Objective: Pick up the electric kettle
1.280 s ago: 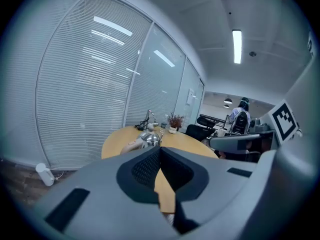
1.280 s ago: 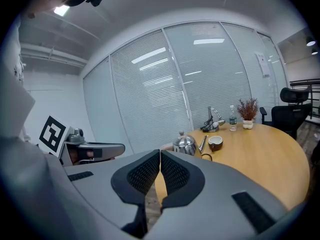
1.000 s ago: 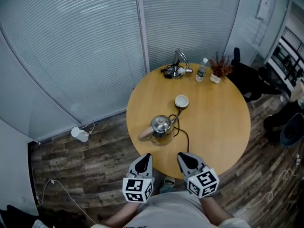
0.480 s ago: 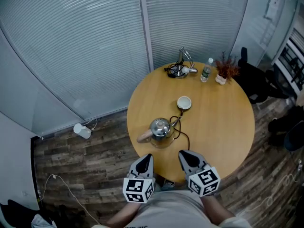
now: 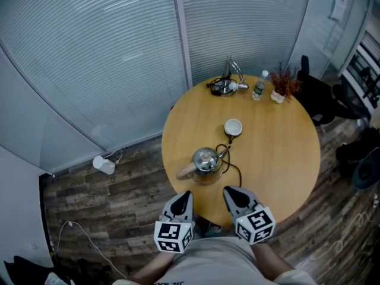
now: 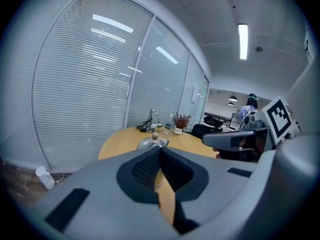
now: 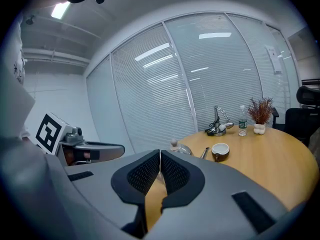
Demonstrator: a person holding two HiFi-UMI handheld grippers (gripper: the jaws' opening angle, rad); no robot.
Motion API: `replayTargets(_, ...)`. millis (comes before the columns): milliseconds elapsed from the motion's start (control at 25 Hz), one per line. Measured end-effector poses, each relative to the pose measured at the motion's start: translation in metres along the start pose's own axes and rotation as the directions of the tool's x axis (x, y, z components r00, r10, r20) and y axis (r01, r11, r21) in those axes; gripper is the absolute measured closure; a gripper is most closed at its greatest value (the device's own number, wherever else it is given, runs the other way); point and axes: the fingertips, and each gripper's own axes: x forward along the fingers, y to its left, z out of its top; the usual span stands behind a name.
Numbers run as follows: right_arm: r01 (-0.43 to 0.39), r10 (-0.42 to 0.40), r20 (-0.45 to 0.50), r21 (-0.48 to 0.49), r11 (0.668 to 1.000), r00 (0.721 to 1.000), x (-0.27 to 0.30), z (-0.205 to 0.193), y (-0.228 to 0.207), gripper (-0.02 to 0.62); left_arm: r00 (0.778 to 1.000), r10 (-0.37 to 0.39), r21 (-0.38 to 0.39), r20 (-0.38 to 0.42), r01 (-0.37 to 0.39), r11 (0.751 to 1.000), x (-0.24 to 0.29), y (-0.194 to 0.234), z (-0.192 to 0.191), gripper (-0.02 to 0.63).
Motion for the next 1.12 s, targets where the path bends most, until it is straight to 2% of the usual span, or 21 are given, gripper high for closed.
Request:
replayTargets(240, 0.011, -0.011, 0.004, 0.005, 1.000, 1.000, 0.009, 0.007, 0.013, 0.563, 0.999, -0.045, 0.017, 0.007, 0.045, 0.999, 0.001, 0.005, 0.009, 0.603)
replayTargets(560, 0.040, -0.039, -0.009, 0.024, 0.999, 0.999, 0.021, 0.003, 0.015, 0.563, 0.999, -0.045, 0.007, -0.029, 0.045, 0.999, 0.002, 0.024, 0.001, 0.603)
replayTargets(1120, 0.094, -0.091, -0.054, 0.058, 0.994, 0.994, 0.022, -0.014, -0.001, 0.563, 0.996, -0.062, -0.006, -0.070, 0.062, 0.998, 0.017, 0.029, -0.011, 0.603)
